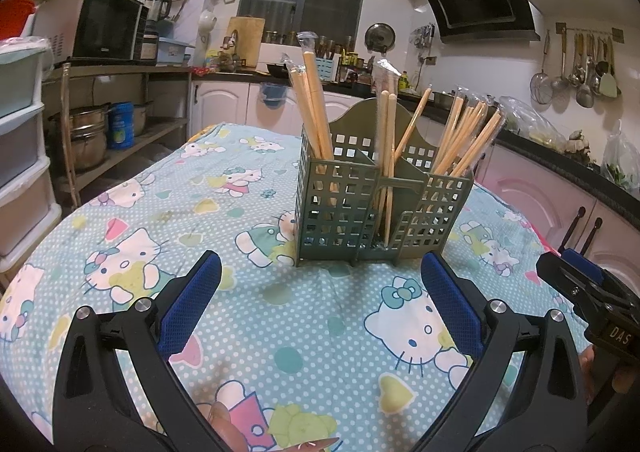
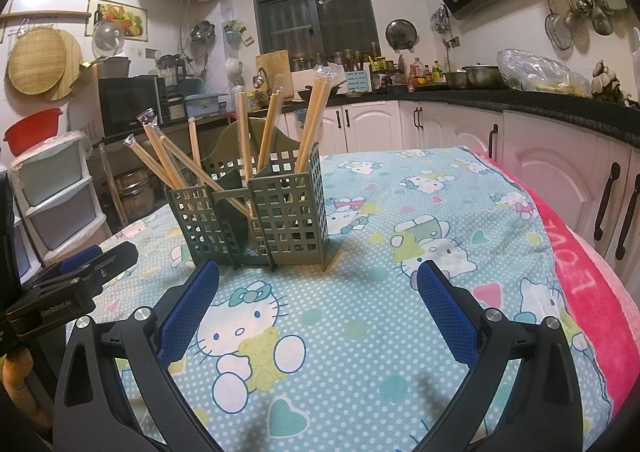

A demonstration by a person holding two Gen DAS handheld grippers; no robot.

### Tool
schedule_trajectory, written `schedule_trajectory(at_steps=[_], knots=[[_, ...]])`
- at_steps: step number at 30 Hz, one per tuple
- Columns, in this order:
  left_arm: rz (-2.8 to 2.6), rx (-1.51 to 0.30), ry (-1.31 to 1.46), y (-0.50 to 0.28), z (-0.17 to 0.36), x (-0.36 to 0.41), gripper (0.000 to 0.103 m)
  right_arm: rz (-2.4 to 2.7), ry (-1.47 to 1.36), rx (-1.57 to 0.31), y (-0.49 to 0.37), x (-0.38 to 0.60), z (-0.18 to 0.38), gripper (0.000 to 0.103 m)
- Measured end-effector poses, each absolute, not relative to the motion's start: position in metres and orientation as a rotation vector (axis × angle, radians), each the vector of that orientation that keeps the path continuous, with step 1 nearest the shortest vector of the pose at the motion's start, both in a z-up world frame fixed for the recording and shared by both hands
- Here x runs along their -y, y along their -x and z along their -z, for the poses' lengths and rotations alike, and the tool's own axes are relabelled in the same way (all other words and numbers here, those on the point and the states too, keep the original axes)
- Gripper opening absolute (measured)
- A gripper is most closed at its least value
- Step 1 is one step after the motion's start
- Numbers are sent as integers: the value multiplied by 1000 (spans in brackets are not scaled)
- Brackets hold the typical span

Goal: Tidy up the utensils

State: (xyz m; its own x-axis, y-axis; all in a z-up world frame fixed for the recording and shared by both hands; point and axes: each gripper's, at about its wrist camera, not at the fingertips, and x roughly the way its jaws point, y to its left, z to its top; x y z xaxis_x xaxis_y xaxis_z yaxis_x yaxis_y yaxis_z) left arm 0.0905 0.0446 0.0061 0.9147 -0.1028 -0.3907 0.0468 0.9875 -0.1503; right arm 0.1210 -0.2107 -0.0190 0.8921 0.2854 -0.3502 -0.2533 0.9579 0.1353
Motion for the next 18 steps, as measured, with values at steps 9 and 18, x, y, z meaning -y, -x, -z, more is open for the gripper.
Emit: schedule_trajectory(at_steps=[9,18], knots=[[77,-410,141,-90,-6,-45,91,-279,-85,-376,-121,211,19,96],[74,-413,142,-91,-6,-45,91,-278,-86,-376,-121,210,19,96]])
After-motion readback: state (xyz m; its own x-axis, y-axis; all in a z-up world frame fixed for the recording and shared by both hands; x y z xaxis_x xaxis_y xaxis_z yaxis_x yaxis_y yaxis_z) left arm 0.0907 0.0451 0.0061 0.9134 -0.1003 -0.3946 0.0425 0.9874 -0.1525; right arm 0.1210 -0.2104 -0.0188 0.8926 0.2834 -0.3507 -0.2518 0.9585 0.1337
